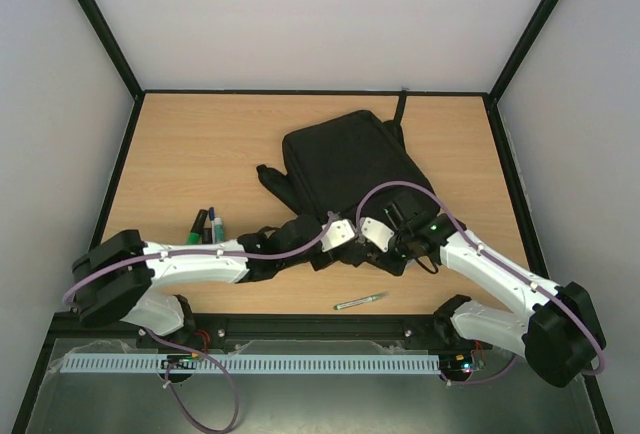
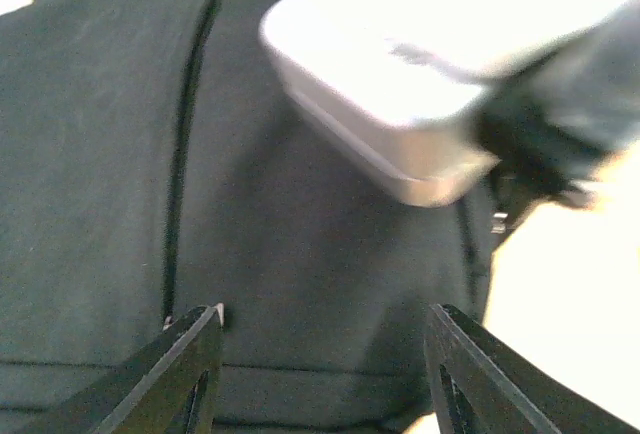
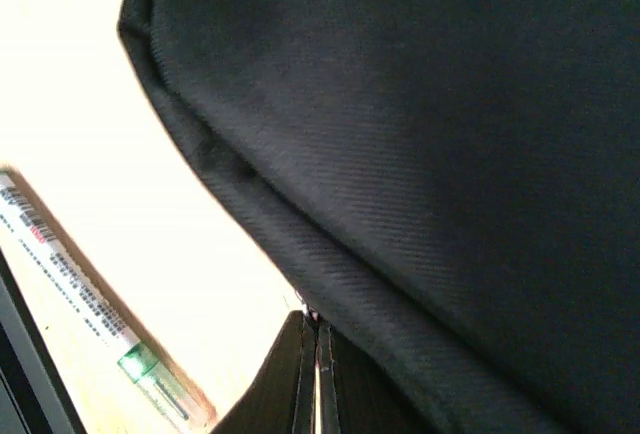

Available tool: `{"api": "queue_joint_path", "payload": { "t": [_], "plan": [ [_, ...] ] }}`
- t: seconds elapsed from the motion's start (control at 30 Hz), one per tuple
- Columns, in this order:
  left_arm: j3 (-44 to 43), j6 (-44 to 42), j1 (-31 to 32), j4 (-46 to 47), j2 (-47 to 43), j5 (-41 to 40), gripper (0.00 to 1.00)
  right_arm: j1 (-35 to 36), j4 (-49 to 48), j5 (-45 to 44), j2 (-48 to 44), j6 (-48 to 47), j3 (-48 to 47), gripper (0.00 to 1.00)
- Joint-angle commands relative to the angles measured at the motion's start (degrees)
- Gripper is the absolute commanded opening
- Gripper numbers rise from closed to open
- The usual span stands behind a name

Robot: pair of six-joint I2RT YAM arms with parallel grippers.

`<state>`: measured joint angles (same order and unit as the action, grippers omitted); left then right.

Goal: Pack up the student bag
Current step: Zip the student bag at the center of the board.

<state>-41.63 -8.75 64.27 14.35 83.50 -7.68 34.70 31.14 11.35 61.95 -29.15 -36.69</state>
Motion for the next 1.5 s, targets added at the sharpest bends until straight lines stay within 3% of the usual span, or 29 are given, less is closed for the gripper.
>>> {"api": "queue_joint_path", "payload": {
  "t": [0.0,0.53,0.77,0.97,1.3,1.47],
  "plan": [
    [1.46,-1.28,2.66,4.28,-3.52,3.51,0.6,-0.68,1.3,0.04,0.27,2.11,-1.55,0.01],
    [-0.82,-3.14,5.25,7.23,4.28,0.63,0.55,-0.68,1.27,1.92,0.86,3.57,-2.99,0.01],
    [-3.12,-4.33,5.4,4.16,7.67,-4.43,0.21,-0.77,1.86,0.39,0.79,2.65,-2.63,0.01],
    [-0.61,-4.57,5.48,2.33,3.79,-8.22,0.03,-2.5,4.78,-6.33,-0.43,-1.45,-0.76,0.01],
    [7.08,-1.38,5.38,-0.3,-3.79,-13.09,0.02,-13.44,8.57,-10.03,-2.04,-8.44,-1.65,0.01],
    [8.41,4.48,5.43,-4.68,-6.64,-19.13,0.02,-17.02,8.07,-11.42,-1.16,-11.09,-1.69,0.01]
  ]
}}
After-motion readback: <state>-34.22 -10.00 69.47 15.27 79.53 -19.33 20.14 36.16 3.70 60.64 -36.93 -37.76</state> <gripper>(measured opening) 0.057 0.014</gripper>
